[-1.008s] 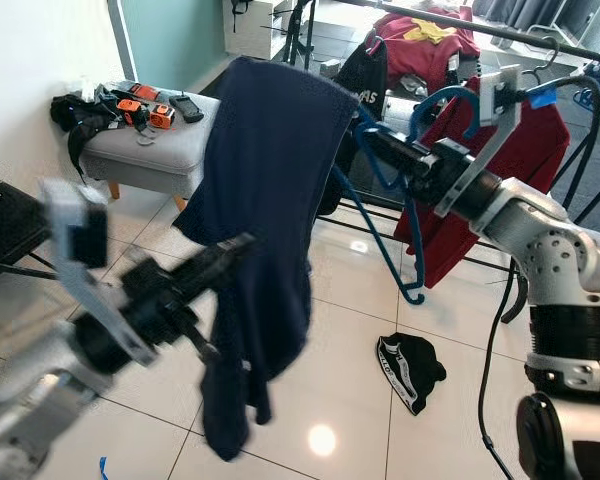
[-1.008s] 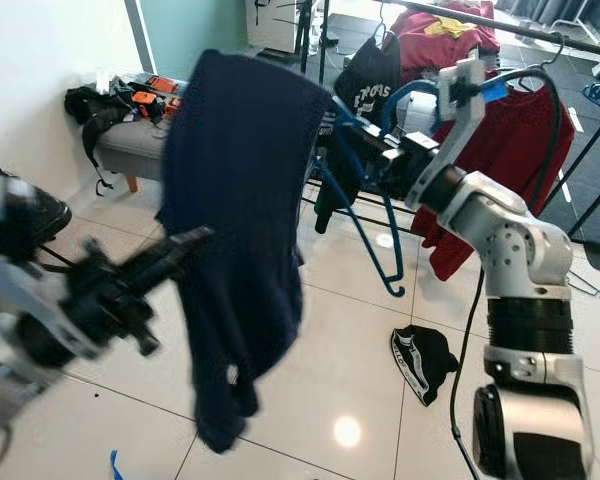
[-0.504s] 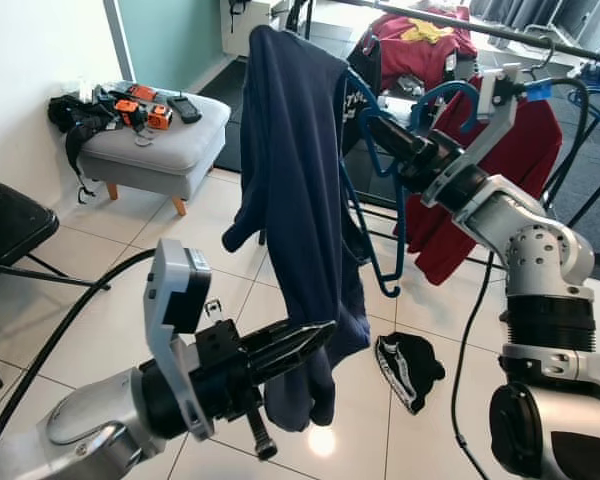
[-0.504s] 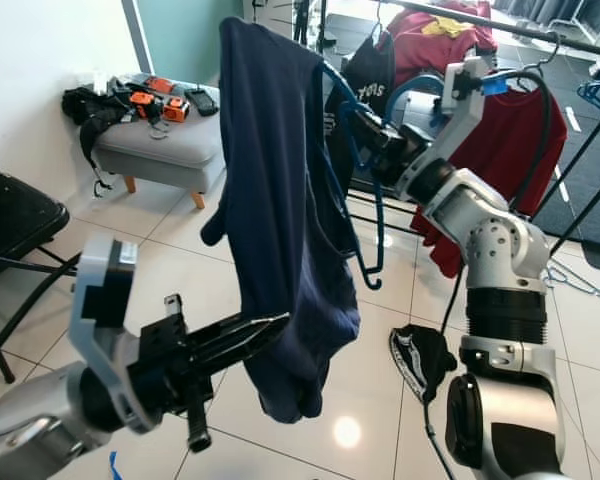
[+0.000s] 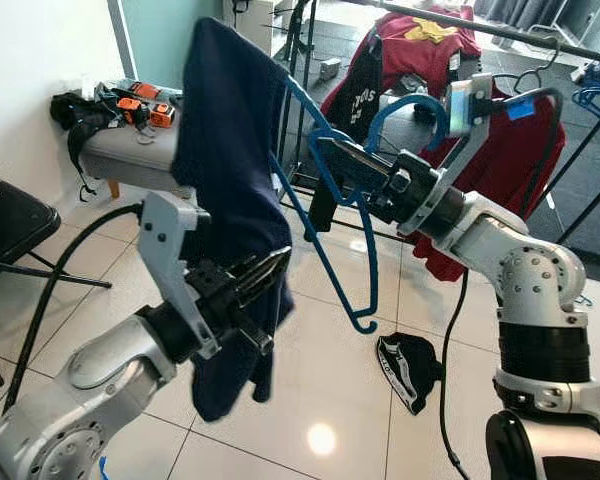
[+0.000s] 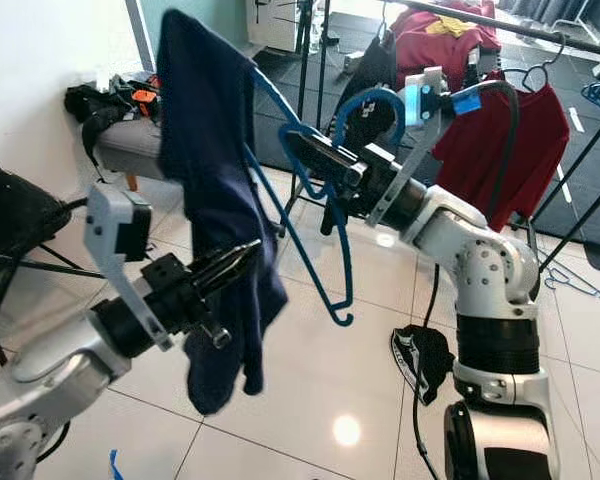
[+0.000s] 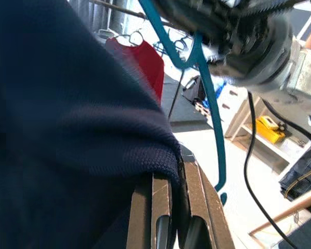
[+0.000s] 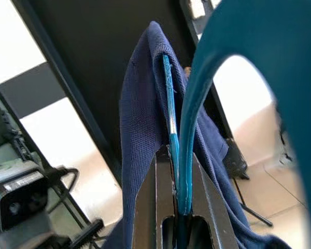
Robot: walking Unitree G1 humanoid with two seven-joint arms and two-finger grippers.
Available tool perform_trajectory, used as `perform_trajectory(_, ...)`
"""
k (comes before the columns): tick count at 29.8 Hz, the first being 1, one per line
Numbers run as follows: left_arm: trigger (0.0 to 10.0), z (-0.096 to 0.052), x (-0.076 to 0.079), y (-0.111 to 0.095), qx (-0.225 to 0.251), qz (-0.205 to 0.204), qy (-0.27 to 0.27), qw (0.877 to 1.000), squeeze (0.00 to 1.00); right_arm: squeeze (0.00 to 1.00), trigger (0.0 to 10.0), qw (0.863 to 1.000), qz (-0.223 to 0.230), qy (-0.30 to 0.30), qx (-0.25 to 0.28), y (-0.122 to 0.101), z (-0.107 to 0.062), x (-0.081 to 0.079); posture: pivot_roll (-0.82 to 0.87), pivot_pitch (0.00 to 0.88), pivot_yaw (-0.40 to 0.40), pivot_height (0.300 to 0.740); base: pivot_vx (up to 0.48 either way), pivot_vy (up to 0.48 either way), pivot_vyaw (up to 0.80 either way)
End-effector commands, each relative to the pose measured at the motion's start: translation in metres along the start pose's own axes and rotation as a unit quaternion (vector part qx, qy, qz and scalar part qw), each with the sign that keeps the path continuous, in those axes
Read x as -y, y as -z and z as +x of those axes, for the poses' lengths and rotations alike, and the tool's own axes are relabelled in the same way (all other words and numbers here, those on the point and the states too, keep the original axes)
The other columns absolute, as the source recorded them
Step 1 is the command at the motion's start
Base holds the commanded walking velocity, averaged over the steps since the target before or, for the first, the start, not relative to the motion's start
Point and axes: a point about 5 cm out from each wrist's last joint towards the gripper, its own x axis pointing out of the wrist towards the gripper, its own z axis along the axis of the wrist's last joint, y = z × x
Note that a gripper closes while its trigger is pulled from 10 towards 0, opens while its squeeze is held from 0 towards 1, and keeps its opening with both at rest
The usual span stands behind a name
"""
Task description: Hang hanger
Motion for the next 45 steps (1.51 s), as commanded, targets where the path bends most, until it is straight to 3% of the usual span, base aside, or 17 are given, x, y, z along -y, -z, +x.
perform_trajectory(1,10.0,-0.002,0.010,0.003,-0.020,0.004,0.029,0.999,0.00,0.00,10.0,0.999,-0.004,-0.016,0.033,-0.011,-0.001,-0.005,-0.03,0.147,-0.071,0.740,0.000,0.000,0.00)
perform_trajectory(5,10.0,-0.013,0.016,0.011,-0.058,0.003,0.057,0.997,0.00,0.00,10.0,0.996,0.007,-0.013,0.084,-0.027,-0.004,-0.004,-0.03,0.149,-0.071,0.740,0.000,0.000,0.00)
perform_trajectory(6,10.0,-0.021,0.017,0.014,-0.076,0.001,0.067,0.995,0.69,0.00,10.0,0.995,0.009,-0.014,0.099,-0.032,-0.005,-0.004,-0.02,0.150,-0.071,0.740,0.000,0.000,0.00)
perform_trajectory(7,10.0,-0.029,0.018,0.017,-0.098,-0.001,0.076,0.992,1.00,0.00,10.0,0.994,0.009,-0.017,0.107,-0.034,-0.006,-0.004,-0.02,0.150,-0.070,0.740,0.000,0.000,0.00)
perform_trajectory(11,10.0,-0.048,0.014,0.024,-0.157,0.004,0.081,0.984,1.00,0.00,10.0,0.994,0.001,-0.031,0.104,-0.036,-0.007,-0.007,-0.02,0.152,-0.072,0.740,0.000,0.000,0.00)
perform_trajectory(21,10.0,-0.065,-0.008,0.016,-0.178,0.044,0.024,0.983,1.00,0.00,10.0,0.995,-0.020,-0.079,0.060,-0.033,-0.015,-0.015,-0.02,0.151,-0.077,0.740,0.000,0.000,0.00)
perform_trajectory(25,10.0,-0.071,-0.031,-0.005,-0.154,0.108,-0.044,0.981,1.00,0.00,10.0,0.993,-0.042,-0.113,0.001,-0.028,-0.030,-0.018,-0.02,0.150,-0.080,0.740,0.000,0.000,0.00)
perform_trajectory(27,10.0,-0.071,-0.031,-0.005,-0.154,0.108,-0.044,0.981,1.00,0.00,10.0,0.993,-0.042,-0.113,0.001,-0.028,-0.030,-0.018,-0.02,0.150,-0.080,0.740,0.000,0.000,0.00)
perform_trajectory(30,10.0,-0.077,-0.045,-0.040,-0.103,0.161,-0.082,0.978,1.00,0.00,10.0,0.992,-0.054,-0.113,-0.030,-0.027,-0.039,-0.015,-0.02,0.147,-0.083,0.740,0.000,0.000,0.00)
perform_trajectory(31,10.0,-0.083,-0.051,-0.067,-0.084,0.197,-0.089,0.973,0.90,0.00,10.0,0.990,-0.057,-0.116,-0.049,-0.026,-0.045,-0.014,-0.02,0.148,-0.085,0.740,0.000,0.000,0.00)
perform_trajectory(32,10.0,-0.083,-0.051,-0.067,-0.084,0.197,-0.089,0.973,0.90,0.00,10.0,0.990,-0.057,-0.116,-0.049,-0.026,-0.045,-0.014,-0.02,0.148,-0.085,0.740,0.000,0.000,0.00)
perform_trajectory(33,10.0,-0.089,-0.053,-0.092,-0.078,0.233,-0.083,0.966,0.55,0.00,10.0,0.988,-0.058,-0.124,-0.068,-0.024,-0.049,-0.014,-0.01,0.148,-0.085,0.740,0.000,0.000,0.00)
perform_trajectory(35,10.0,-0.089,-0.053,-0.092,-0.078,0.233,-0.083,0.966,0.55,0.00,10.0,0.988,-0.058,-0.124,-0.068,-0.024,-0.049,-0.014,-0.01,0.148,-0.085,0.740,0.000,0.000,0.00)
perform_trajectory(36,10.0,-0.092,-0.052,-0.112,-0.079,0.262,-0.067,0.959,0.10,0.00,10.0,0.986,-0.058,-0.134,-0.087,-0.021,-0.052,-0.014,0.00,0.148,-0.085,0.740,0.000,0.000,0.00)
perform_trajectory(37,10.0,-0.092,-0.052,-0.112,-0.079,0.262,-0.067,0.959,0.10,0.00,10.0,0.986,-0.058,-0.134,-0.087,-0.021,-0.052,-0.014,0.00,0.148,-0.085,0.740,0.000,0.000,0.00)
perform_trajectory(38,10.0,-0.092,-0.050,-0.131,-0.091,0.291,-0.046,0.951,0.00,0.00,10.0,0.982,-0.056,-0.145,-0.102,-0.017,-0.052,-0.014,0.00,0.147,-0.085,0.740,0.000,0.000,0.00)
perform_trajectory(45,10.0,-0.092,-0.048,-0.163,-0.132,0.336,-0.008,0.933,0.00,0.00,10.0,0.972,-0.048,-0.186,-0.139,0.001,-0.049,-0.018,0.03,0.144,-0.074,0.740,0.000,0.000,0.00)
